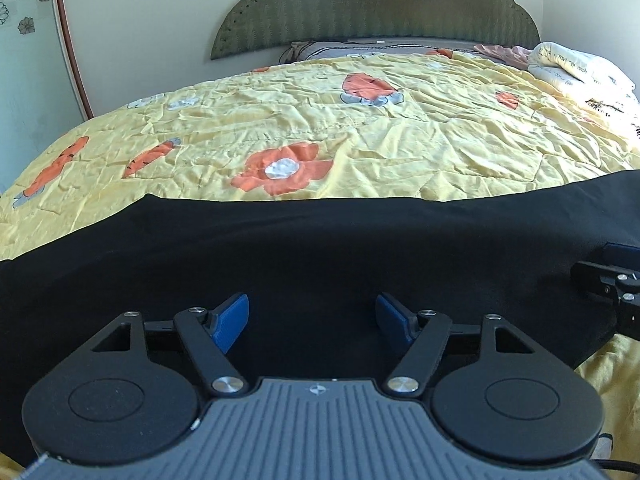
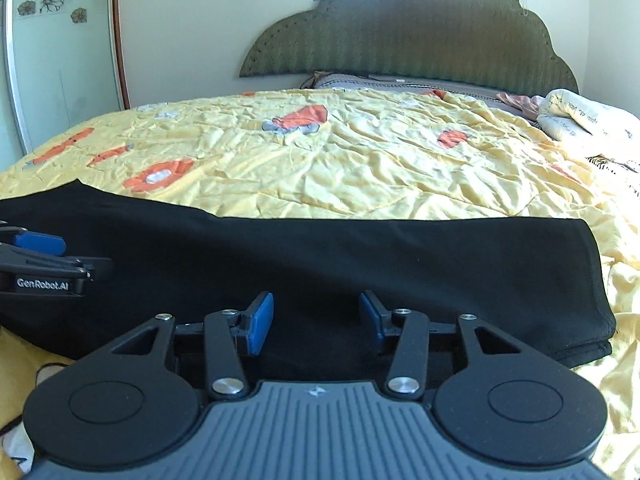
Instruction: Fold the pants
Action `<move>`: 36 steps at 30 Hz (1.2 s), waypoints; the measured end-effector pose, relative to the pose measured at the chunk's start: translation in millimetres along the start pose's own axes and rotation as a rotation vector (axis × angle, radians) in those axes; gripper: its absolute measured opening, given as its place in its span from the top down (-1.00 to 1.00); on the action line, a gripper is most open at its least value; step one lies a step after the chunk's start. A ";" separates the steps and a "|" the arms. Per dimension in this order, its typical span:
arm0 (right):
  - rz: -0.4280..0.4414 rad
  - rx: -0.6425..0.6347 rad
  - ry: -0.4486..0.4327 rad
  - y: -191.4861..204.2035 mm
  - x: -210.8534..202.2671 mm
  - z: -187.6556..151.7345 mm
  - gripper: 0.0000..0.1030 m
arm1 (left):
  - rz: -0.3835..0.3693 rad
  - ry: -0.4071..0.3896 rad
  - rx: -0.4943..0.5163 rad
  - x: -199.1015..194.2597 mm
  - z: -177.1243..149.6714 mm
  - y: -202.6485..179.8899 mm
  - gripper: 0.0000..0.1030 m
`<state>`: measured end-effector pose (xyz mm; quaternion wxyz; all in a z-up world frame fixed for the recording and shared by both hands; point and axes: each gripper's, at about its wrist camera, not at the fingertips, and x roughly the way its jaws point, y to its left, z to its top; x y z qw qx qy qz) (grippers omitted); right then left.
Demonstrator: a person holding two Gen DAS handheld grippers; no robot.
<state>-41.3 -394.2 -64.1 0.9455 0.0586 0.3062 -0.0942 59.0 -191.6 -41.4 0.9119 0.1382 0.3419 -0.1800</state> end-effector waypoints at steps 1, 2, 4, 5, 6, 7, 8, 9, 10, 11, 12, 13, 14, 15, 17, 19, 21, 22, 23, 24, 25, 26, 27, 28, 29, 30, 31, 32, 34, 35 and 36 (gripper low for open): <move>0.003 -0.001 0.007 -0.9 2.1 -2.6 0.06 | 0.003 -0.002 -0.003 -0.4 0.0 0.3 -0.49; 0.002 0.003 0.000 -1.3 2.0 -5.0 0.01 | 0.004 -0.005 -0.005 -0.4 -0.8 1.0 -0.50; -0.002 0.001 -0.006 -0.6 1.0 -7.5 -0.05 | 0.007 -0.010 -0.005 -0.3 -2.1 0.8 -0.54; -0.005 -0.004 -0.007 0.1 0.6 -7.5 -0.07 | 0.009 -0.013 -0.004 -0.4 -2.6 0.8 -0.55; -0.009 -0.007 -0.005 0.7 0.3 -7.3 -0.07 | 0.011 -0.015 -0.003 -0.5 -3.1 0.7 -0.56; -0.009 -0.007 -0.004 0.7 -0.3 -6.7 -0.07 | 0.012 -0.018 -0.002 -0.5 -3.6 0.5 -0.57; -0.010 -0.004 -0.006 0.5 -0.6 -6.5 -0.08 | 0.016 -0.021 -0.001 -0.4 -4.3 0.1 -0.59; -0.011 -0.001 -0.008 0.2 -0.8 -6.2 -0.08 | 0.020 -0.023 -0.002 -0.2 -4.7 0.2 -0.62; -0.012 -0.001 -0.007 0.5 -0.9 -6.2 -0.09 | 0.022 -0.026 -0.003 0.1 -5.1 0.4 -0.64; -0.012 -0.007 -0.003 1.1 -0.5 -6.7 -0.11 | 0.023 -0.028 -0.004 0.5 -5.5 0.5 -0.65; -0.014 -0.015 -0.002 1.6 -0.3 -7.8 -0.13 | 0.024 -0.029 -0.005 0.8 -5.8 0.6 -0.67; -0.017 -0.020 -0.003 1.4 -0.9 -8.9 -0.16 | 0.026 -0.032 -0.006 1.1 -6.2 0.9 -0.69; -0.017 -0.023 -0.004 0.9 -1.2 -10.2 -0.21 | 0.028 -0.034 -0.008 1.5 -6.6 1.2 -0.71; -0.016 -0.024 -0.004 -0.1 -1.7 -11.5 -0.23 | 0.029 -0.036 -0.011 1.9 -7.0 1.5 -0.73; -0.007 -0.008 -0.001 -3.7 -4.3 -11.8 -0.26 | 0.031 -0.045 -0.015 2.1 -9.2 1.9 -0.75; -0.001 0.030 -0.007 -10.2 -11.9 -11.8 -0.26 | 0.036 -0.060 -0.010 1.8 -11.7 1.5 -0.79; -0.008 0.077 -0.028 -21.0 -23.8 -13.7 -0.26 | 0.040 -0.077 -0.011 2.0 -14.5 1.4 -0.82; -0.015 0.109 -0.037 -28.5 -30.7 -14.7 -0.26 | 0.039 -0.081 -0.016 2.1 -15.6 1.9 -0.82; -0.023 0.145 -0.045 -36.7 -37.6 -15.9 -0.26 | 0.036 -0.083 -0.021 2.2 -16.0 2.6 -0.82; -0.032 0.184 -0.052 -45.4 -44.2 -17.1 -0.26 | 0.032 -0.083 -0.025 2.4 -16.1 3.2 -0.82; -0.041 0.236 -0.055 -56.9 -51.1 -18.8 -0.26 | 0.027 -0.083 -0.030 2.6 -16.5 4.3 -0.82; -0.052 0.287 -0.057 -67.3 -56.2 -21.3 -0.27 | 0.023 -0.083 -0.036 2.9 -16.8 5.3 -0.82; -0.063 0.344 -0.056 -78.6 -59.9 -24.5 -0.27 | 0.019 -0.082 -0.040 3.1 -16.9 5.9 -0.82; -0.064 0.400 -0.051 -89.3 -62.0 -28.1 -0.27 | 0.016 -0.082 -0.044 3.1 -17.2 6.4 -0.82; -0.048 0.458 -0.042 -99.3 -62.1 -32.4 -0.27 | 0.014 -0.082 -0.046 3.3 -17.2 6.6 -0.82; -0.021 0.526 -0.037 -109.9 -60.7 -38.4 -0.27 | 0.014 -0.082 -0.047 3.2 -17.5 6.5 -0.83; 0.002 0.582 -0.038 -117.2 -58.8 -43.0 -0.27 | 0.015 -0.082 -0.045 3.2 -17.6 6.5 -0.83; 0.035 0.655 -0.043 -125.4 -55.1 -48.6 -0.29 | 0.015 -0.082 -0.045 3.2 -17.6 6.6 -0.83; 0.104 0.772 -0.085 -137.3 -49.3 -58.7 -0.29 | 0.014 -0.083 -0.045 3.1 -17.8 6.5 -0.83; 0.123 0.809 -0.104 -141.9 -46.5 -61.4 -0.28 | 0.014 -0.082 -0.046 3.1 -17.9 6.4 -0.83; 0.135 0.849 -0.131 -147.9 -44.2 -64.2 -0.26 | 0.013 -0.082 -0.047 3.3 -17.8 6.3 -0.83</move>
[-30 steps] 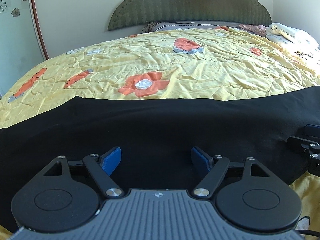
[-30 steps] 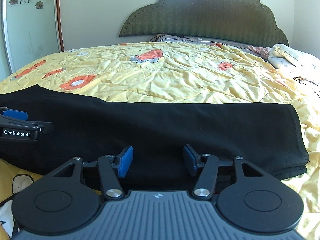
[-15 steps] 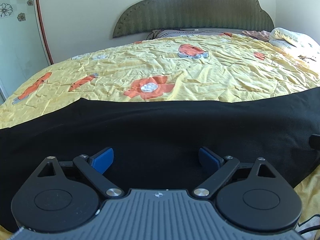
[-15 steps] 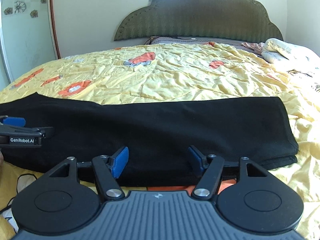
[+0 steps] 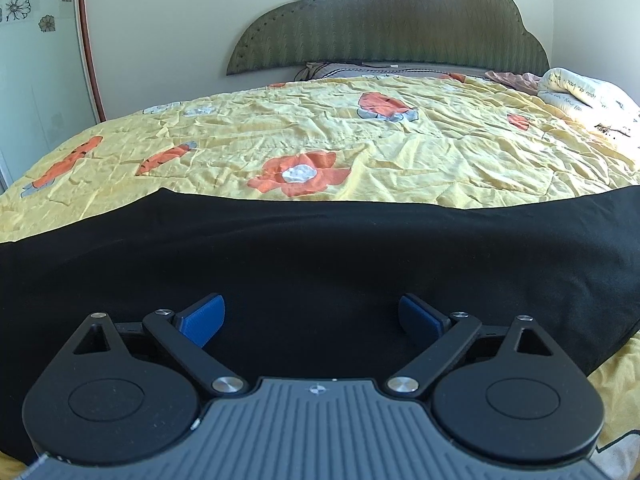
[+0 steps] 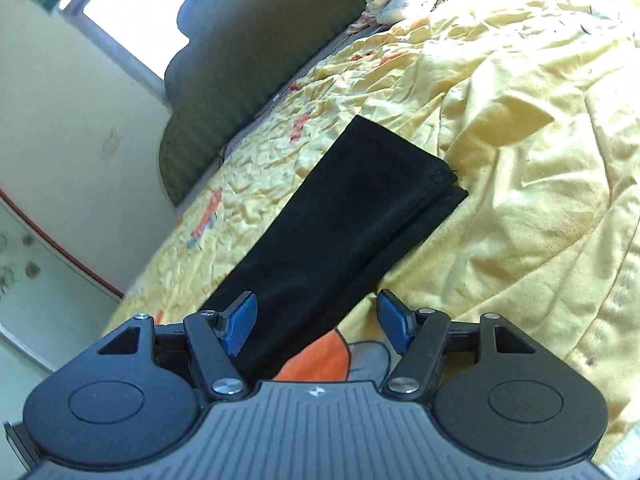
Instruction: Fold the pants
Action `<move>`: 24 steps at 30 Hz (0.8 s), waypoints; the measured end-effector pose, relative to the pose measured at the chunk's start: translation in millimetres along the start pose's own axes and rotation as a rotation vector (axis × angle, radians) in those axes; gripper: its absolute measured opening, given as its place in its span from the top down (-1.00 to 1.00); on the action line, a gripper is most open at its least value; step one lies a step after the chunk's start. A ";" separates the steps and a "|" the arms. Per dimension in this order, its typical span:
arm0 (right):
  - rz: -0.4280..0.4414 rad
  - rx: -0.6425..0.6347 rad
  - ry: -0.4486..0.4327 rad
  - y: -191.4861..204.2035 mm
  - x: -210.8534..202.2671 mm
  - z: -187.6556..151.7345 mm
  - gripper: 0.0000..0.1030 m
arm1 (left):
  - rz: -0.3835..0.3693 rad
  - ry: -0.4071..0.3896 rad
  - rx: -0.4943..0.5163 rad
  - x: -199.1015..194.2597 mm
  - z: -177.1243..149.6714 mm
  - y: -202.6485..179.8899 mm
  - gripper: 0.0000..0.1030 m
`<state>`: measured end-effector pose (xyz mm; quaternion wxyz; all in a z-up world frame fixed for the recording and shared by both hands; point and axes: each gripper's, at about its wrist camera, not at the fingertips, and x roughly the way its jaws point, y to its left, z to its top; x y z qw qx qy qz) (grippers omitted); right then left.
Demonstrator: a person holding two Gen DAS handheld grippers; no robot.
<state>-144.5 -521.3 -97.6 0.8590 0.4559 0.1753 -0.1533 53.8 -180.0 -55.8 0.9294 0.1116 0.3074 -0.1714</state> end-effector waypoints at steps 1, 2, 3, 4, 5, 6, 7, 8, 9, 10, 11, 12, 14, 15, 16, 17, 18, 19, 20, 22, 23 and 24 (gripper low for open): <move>0.013 0.039 -0.025 -6.0 1.6 2.7 -0.24 | -0.001 0.000 -0.001 0.1 -0.1 -0.2 -0.83; 0.023 0.066 -0.055 -10.6 2.6 5.6 -0.24 | -0.001 0.000 -0.001 0.2 0.0 -0.2 -0.83; 0.023 0.092 -0.085 -14.3 4.0 8.9 -0.23 | 0.000 0.000 0.000 0.0 0.0 -0.4 -0.84; 0.022 0.114 -0.111 -17.5 5.6 11.9 -0.17 | 0.001 0.000 0.000 -0.2 0.1 -0.5 -0.84; 0.015 0.130 -0.131 -20.4 7.4 14.4 -0.02 | 0.001 0.000 0.000 -0.1 0.4 -0.5 -0.84; -0.003 0.149 -0.151 -23.1 9.0 16.3 0.12 | 0.001 0.000 0.000 0.0 0.4 -0.6 -0.84; -0.024 0.172 -0.159 -28.2 10.1 18.8 0.46 | 0.000 0.000 0.000 -0.1 0.3 -0.5 -0.84; -0.035 0.198 -0.163 -32.7 12.7 19.6 0.73 | -0.003 0.001 -0.001 -0.1 0.5 -0.3 -0.84; -0.034 0.232 -0.165 -39.1 14.5 20.5 0.81 | -0.008 0.005 -0.002 -0.3 1.2 0.4 -0.84; -0.030 0.258 -0.166 -41.7 15.5 21.0 0.85 | -0.020 0.012 -0.004 -1.3 2.9 2.3 -0.80; -0.022 0.263 -0.166 -40.7 15.8 22.9 0.87 | -0.035 0.017 -0.010 -2.9 5.5 4.8 -0.77; -0.003 0.232 -0.169 -32.4 15.3 29.1 0.88 | -0.046 0.019 -0.024 -4.8 8.9 7.7 -0.73; 0.051 0.129 -0.195 -1.6 9.4 45.4 0.88 | -0.046 -0.001 -0.069 -10.9 16.7 14.7 -0.73; 0.115 0.056 -0.230 21.1 1.4 54.6 0.88 | -0.045 -0.028 -0.096 -16.2 21.4 19.2 -0.73; 0.170 -0.027 -0.275 44.2 -9.2 62.0 0.88 | -0.043 -0.057 -0.116 -21.8 25.6 23.1 -0.76; 0.214 -0.118 -0.320 65.6 -20.2 66.2 0.88 | -0.039 -0.081 -0.127 -26.4 29.2 25.5 -0.76; 0.244 -0.203 -0.356 84.0 -29.4 67.9 0.88 | -0.034 -0.095 -0.126 -29.3 31.5 26.4 -0.76; 0.249 -0.246 -0.376 91.6 -35.0 66.9 0.89 | -0.031 -0.096 -0.115 -30.7 34.1 25.9 -0.76; 0.226 -0.250 -0.369 90.5 -35.9 65.4 0.89 | -0.033 -0.089 -0.101 -30.3 35.0 24.5 -0.76; 0.093 -0.181 -0.282 65.4 -22.9 60.4 0.89 | -0.041 -0.058 -0.078 -26.5 32.7 20.6 -0.76; 0.013 -0.123 -0.233 45.9 -15.4 55.7 0.89 | -0.048 -0.039 -0.066 -23.6 30.6 18.6 -0.76; -0.054 -0.062 -0.185 25.3 -9.1 50.5 0.89 | -0.054 -0.019 -0.054 -20.5 27.6 16.9 -0.76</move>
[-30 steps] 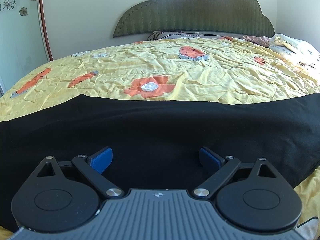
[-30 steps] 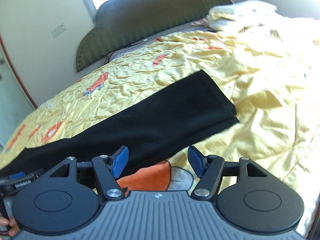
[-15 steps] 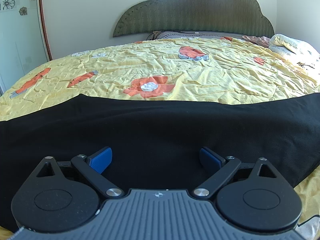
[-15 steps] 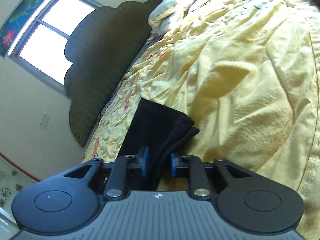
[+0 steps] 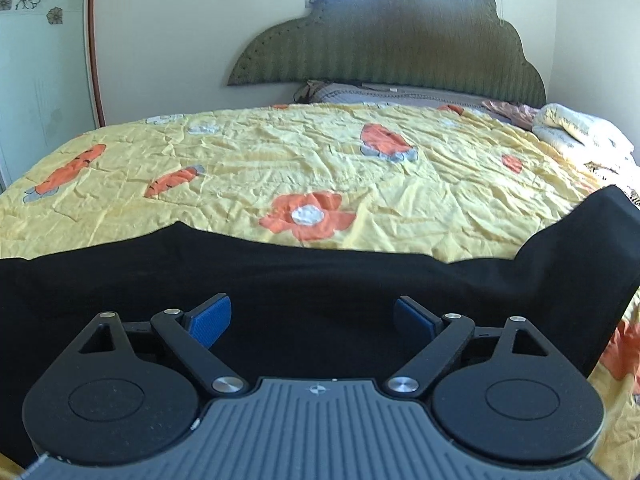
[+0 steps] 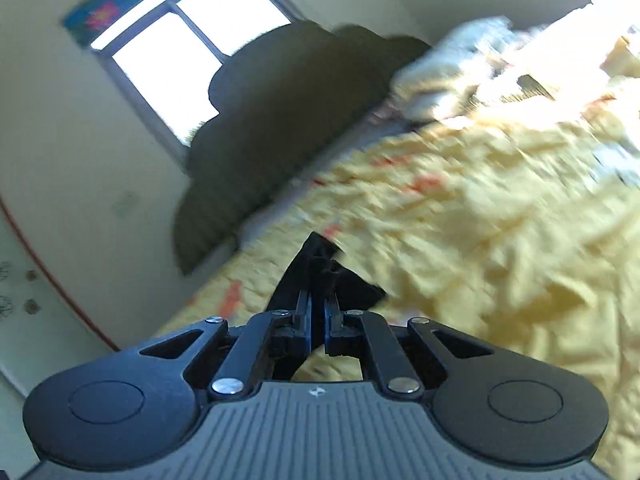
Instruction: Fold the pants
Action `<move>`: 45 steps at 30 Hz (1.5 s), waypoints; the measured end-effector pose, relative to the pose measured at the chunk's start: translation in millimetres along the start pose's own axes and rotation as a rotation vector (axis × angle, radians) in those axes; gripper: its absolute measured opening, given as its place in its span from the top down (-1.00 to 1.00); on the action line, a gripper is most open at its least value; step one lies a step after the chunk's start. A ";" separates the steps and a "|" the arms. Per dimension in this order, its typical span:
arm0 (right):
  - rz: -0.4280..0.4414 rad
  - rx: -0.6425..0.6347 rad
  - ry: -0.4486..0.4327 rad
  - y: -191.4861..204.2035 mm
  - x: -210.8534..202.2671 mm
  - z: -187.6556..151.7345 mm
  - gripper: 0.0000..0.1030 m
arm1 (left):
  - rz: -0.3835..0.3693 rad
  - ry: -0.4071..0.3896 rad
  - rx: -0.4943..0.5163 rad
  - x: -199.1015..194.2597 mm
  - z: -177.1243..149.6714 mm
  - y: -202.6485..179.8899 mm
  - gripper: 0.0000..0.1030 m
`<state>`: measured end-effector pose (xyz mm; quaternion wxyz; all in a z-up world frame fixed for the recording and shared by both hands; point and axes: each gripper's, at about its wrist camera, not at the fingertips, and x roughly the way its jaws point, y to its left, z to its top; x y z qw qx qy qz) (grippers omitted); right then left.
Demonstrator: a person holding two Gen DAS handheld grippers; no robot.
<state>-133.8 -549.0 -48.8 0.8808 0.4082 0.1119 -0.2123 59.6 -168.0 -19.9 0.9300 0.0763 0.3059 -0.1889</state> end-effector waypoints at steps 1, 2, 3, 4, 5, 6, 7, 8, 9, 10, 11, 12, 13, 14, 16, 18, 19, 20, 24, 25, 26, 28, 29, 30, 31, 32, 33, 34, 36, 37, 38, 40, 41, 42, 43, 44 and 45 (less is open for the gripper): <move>-0.050 0.065 0.048 -22.6 3.0 -7.8 0.89 | -0.002 0.016 0.008 2.6 -2.1 -1.5 -0.76; -0.080 0.137 0.093 -42.9 5.8 -16.4 0.83 | -0.003 0.030 0.014 4.9 -5.2 -1.5 -0.76; -0.081 0.198 0.121 -58.1 6.3 -23.9 0.83 | -0.003 0.038 0.018 6.6 -5.8 -2.3 -0.76; -0.051 0.247 0.127 -67.1 5.9 -27.9 0.83 | -0.003 0.043 0.019 8.1 -5.9 -2.8 -0.76; -0.025 0.280 0.124 -72.1 5.1 -29.0 0.79 | -0.002 0.047 0.016 8.7 -6.6 -3.0 -0.76; -0.005 0.299 0.128 -74.6 6.4 -28.0 0.73 | -0.002 0.048 0.013 9.0 -6.2 -3.2 -0.76; 0.011 0.305 0.139 -74.5 9.7 -26.4 0.51 | -0.003 0.048 0.010 8.7 -6.4 -3.5 -0.76; 0.028 0.309 0.145 -73.3 12.9 -25.7 0.25 | -0.002 0.046 0.009 8.0 -6.6 -3.8 -0.76; 0.059 0.307 0.139 -70.4 15.7 -25.3 0.14 | 0.000 0.043 0.010 7.4 -7.0 -3.9 -0.76; 0.081 0.294 0.126 -66.8 17.5 -25.0 -0.05 | 0.004 0.040 0.013 7.0 -7.1 -4.6 -0.76; 0.086 0.277 0.114 -63.0 20.4 -24.8 -0.07 | 0.009 0.040 0.016 7.0 -7.1 -5.6 -0.76; 0.073 0.264 0.107 -59.9 24.7 -24.6 -0.06 | 0.010 0.042 0.017 7.1 -6.9 -5.7 -0.76; 0.069 0.246 0.093 -59.5 29.5 -24.7 0.01 | 0.006 0.045 0.018 7.1 -6.0 -5.6 -0.76; 0.059 0.234 0.082 -57.1 34.1 -24.1 0.25 | 0.001 0.044 0.019 6.4 -5.0 -5.1 -0.76; 0.015 0.249 0.081 -58.0 42.5 -24.1 0.92 | -0.002 0.029 0.038 3.2 -1.4 -3.7 -0.76; 0.026 0.269 0.046 -59.1 41.2 -21.3 0.91 | 0.018 0.005 0.049 -0.8 5.5 1.8 -0.77; 0.031 0.232 0.031 -51.3 39.2 -17.1 0.91 | 0.030 -0.008 0.038 -2.3 10.6 7.3 -0.77; 0.032 0.169 0.014 -38.9 36.9 -11.8 0.91 | 0.034 -0.010 0.014 -2.7 16.2 14.2 -0.77; 0.045 -0.109 -0.060 33.2 28.5 5.0 0.91 | -0.061 0.080 -0.187 8.1 37.5 57.6 -0.76; 0.059 -0.191 -0.074 57.1 27.6 3.9 0.91 | -0.103 0.106 -0.260 11.3 39.4 70.8 -0.75; 0.078 -0.277 -0.082 81.2 27.5 -1.2 0.91 | -0.152 0.125 -0.349 13.4 38.8 86.1 -0.75; 0.137 -0.476 -0.085 135.5 26.5 -27.6 0.91 | -0.242 0.147 -0.487 17.4 35.6 109.4 -0.76; 0.178 -0.568 -0.070 159.7 26.3 -47.0 0.91 | -0.280 0.154 -0.535 19.1 33.8 117.9 -0.76; 0.222 -0.649 -0.044 179.4 26.3 -67.4 0.91 | -0.317 0.158 -0.582 20.6 31.5 125.9 -0.76; 0.281 -0.753 0.005 202.6 26.6 -98.8 0.91 | -0.353 0.163 -0.630 22.3 28.4 132.9 -0.76; 0.330 -0.831 0.053 217.1 26.9 -126.1 0.91 | -0.383 0.171 -0.667 24.4 25.2 137.6 -0.76; 0.379 -0.909 0.111 229.1 27.9 -155.6 0.91 | -0.408 0.183 -0.692 27.0 21.9 140.4 -0.77; 0.417 -0.973 0.160 236.3 28.3 -181.3 0.91 | -0.436 0.207 -0.713 31.2 18.6 141.7 -0.78; 0.448 -1.067 0.238 243.8 28.5 -221.9 0.91 | -0.464 0.259 -0.744 40.6 12.2 141.2 -0.78; 0.444 -1.095 0.252 244.8 27.6 -233.5 0.91 | -0.475 0.284 -0.752 46.1 9.4 140.4 -0.78; 0.446 -1.109 0.252 245.2 25.0 -241.0 0.91 | -0.483 0.294 -0.745 49.8 8.9 139.0 -0.78; 0.454 -1.095 0.256 243.3 20.8 -242.2 0.91 | -0.486 0.288 -0.723 52.3 11.7 133.9 -0.78; 0.457 -1.085 0.254 242.2 19.5 -240.3 0.91 | -0.490 0.285 -0.715 53.8 14.0 130.7 -0.77; 0.460 -1.075 0.252 240.9 17.9 -238.1 0.91 | -0.499 0.285 -0.713 55.4 15.7 127.6 -0.75; 0.463 -1.066 0.248 240.4 17.9 -236.5 0.91 | -0.513 0.286 -0.713 56.8 16.0 124.7 -0.66; 0.467 -1.061 0.244 240.0 16.3 -235.9 0.91 | -0.528 0.288 -0.709 58.5 17.4 120.6 -0.55; 0.474 -1.061 0.237 240.1 13.8 -236.6 0.91 | -0.547 0.293 -0.696 61.5 18.3 115.6 -0.17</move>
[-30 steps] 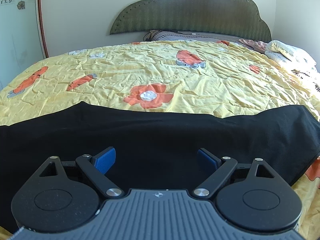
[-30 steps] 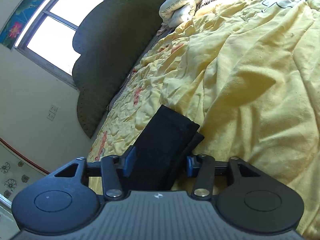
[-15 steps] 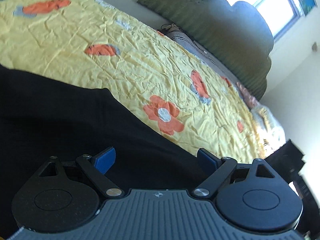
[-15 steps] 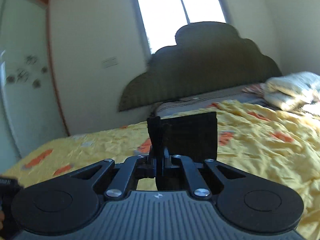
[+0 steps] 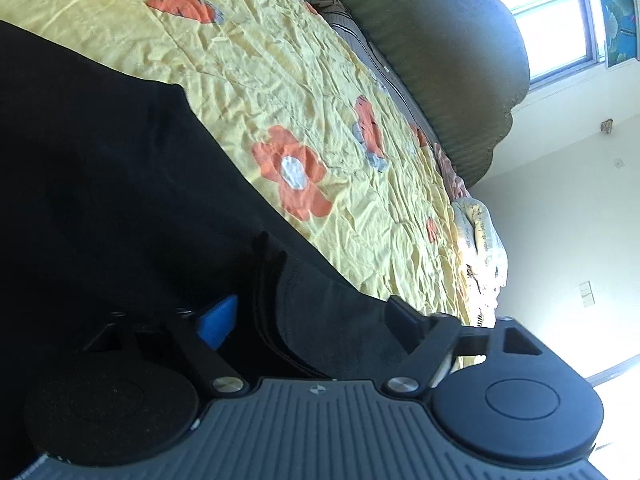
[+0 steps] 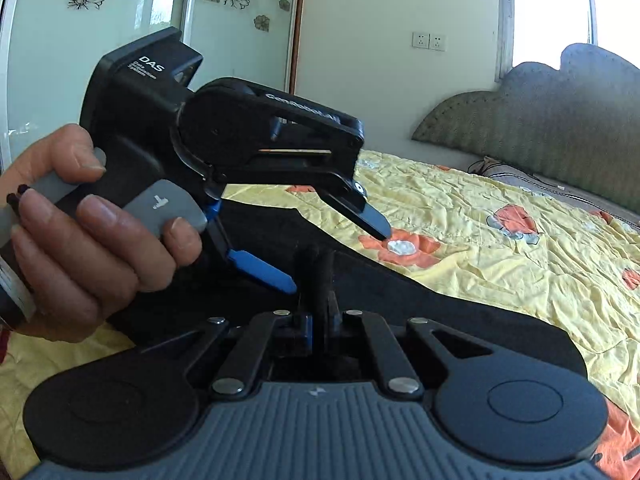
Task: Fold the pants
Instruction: 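Grasp the trousers with the left gripper while the right gripper holds its end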
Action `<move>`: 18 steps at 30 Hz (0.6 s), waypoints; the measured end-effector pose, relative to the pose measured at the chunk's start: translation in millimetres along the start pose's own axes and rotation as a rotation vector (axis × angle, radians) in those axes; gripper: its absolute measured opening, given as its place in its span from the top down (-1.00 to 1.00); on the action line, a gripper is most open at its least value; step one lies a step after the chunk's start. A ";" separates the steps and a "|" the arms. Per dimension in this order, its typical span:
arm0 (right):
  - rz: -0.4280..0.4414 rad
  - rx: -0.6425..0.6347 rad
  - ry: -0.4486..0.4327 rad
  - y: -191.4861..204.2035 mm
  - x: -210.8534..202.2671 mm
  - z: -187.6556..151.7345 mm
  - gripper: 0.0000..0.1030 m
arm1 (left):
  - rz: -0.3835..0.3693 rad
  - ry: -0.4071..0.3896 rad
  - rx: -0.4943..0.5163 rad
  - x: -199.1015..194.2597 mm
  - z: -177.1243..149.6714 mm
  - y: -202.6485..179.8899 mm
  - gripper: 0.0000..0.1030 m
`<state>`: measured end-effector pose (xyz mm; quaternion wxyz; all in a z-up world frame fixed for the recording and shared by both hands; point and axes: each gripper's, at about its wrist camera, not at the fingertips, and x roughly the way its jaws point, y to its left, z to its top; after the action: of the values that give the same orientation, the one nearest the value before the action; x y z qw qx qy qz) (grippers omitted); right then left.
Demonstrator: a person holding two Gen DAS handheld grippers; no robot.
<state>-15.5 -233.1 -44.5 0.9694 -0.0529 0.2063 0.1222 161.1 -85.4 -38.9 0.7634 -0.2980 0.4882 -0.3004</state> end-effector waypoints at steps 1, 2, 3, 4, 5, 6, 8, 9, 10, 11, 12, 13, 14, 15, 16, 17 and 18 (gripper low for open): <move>-0.002 -0.004 -0.003 0.8 1.4 0.8 0.91 | 0.007 0.018 0.018 6.0 -0.2 -3.2 0.23; -0.006 -0.007 -0.003 1.7 3.5 1.6 0.91 | 0.043 0.023 0.039 10.8 0.4 -6.1 0.41; -0.008 -0.010 -0.002 3.2 4.8 2.3 0.91 | 0.088 0.012 0.064 13.4 0.7 -8.6 0.82; -0.006 -0.012 -0.003 3.7 6.3 2.7 0.91 | 0.120 -0.008 0.098 14.7 1.6 -10.2 0.93; -0.003 -0.014 -0.004 4.3 8.0 3.8 0.91 | 0.124 -0.030 0.124 12.7 1.3 -11.6 0.93; 0.000 -0.018 -0.008 5.0 9.6 5.7 0.91 | 0.129 -0.055 0.145 9.1 0.6 -13.4 0.93; 0.015 -0.028 -0.025 7.5 11.0 11.1 0.91 | 0.153 -0.128 0.210 -4.2 -1.2 -20.2 0.93; 0.025 -0.035 -0.036 9.4 12.2 14.2 0.91 | 0.167 -0.161 0.244 -10.6 -3.6 -23.9 0.93; 0.036 -0.040 -0.046 11.4 14.0 16.8 0.91 | 0.187 -0.195 0.283 -17.6 -6.0 -27.8 0.93; 0.050 -0.044 -0.050 14.2 15.3 18.5 0.90 | 0.210 -0.221 0.315 -23.0 -8.8 -30.1 0.93; 0.064 -0.049 -0.051 17.2 16.9 18.9 0.90 | 0.231 -0.237 0.335 -26.5 -12.0 -29.5 0.93; 0.078 -0.057 -0.046 21.0 19.3 18.2 0.90 | 0.253 -0.243 0.351 -28.1 -14.8 -28.0 0.93; 0.087 -0.066 -0.037 23.9 22.1 16.4 0.90 | 0.276 -0.243 0.360 -27.3 -17.3 -25.0 0.93; 0.094 -0.076 -0.021 27.1 25.5 13.9 0.90 | 0.297 -0.235 0.364 -24.3 -19.1 -21.0 0.93; 0.097 -0.082 -0.001 29.1 29.3 11.2 0.90 | 0.322 -0.213 0.365 -19.7 -20.0 -15.7 0.92; 0.100 -0.086 0.026 31.0 34.7 8.4 0.90 | 0.333 -0.192 0.363 -15.5 -20.7 -10.7 0.92; 0.103 -0.085 0.045 32.2 38.6 5.7 0.90 | 0.335 -0.186 0.360 -13.4 -21.4 -7.3 0.92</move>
<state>12.5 -192.9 -56.9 0.9538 -0.0861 0.2253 0.1792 135.5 -83.5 -33.2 0.8848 -0.0986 0.3970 -0.2230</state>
